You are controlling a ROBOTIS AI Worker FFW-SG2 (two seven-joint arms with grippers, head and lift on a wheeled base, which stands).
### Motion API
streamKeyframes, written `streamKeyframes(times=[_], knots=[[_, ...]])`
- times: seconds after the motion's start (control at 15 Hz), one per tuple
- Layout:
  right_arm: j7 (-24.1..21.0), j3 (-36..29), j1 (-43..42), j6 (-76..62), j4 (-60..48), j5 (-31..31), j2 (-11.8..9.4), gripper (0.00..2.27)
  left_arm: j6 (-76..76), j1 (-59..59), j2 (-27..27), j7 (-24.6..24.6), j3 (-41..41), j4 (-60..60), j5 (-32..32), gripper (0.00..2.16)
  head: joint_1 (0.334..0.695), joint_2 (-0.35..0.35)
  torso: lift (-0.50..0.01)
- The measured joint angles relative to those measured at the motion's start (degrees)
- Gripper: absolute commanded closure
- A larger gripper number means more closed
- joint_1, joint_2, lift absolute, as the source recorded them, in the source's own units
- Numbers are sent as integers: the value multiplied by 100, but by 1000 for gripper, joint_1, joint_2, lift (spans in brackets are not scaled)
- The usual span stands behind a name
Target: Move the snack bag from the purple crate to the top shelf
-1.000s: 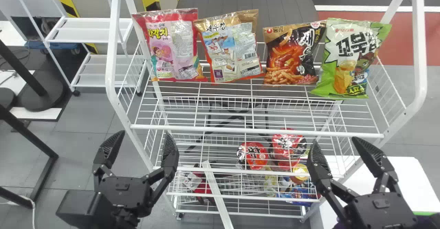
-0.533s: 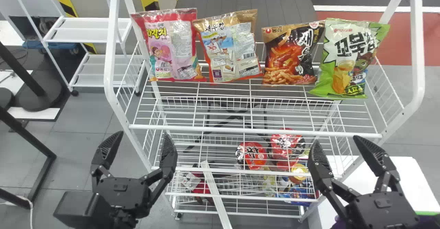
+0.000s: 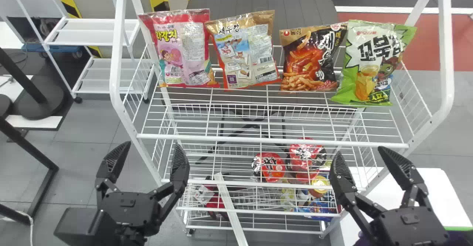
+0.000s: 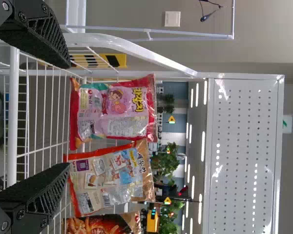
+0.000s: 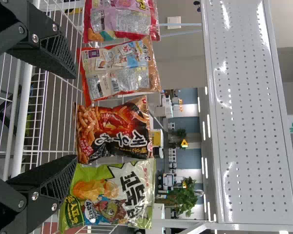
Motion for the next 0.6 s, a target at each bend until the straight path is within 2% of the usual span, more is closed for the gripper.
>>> streamKeyframes(times=[0.6], knots=[[0,-4,-52,0,27,-9,-20,299,-5,1,-9,0,4,0,0,103,695,15,0]])
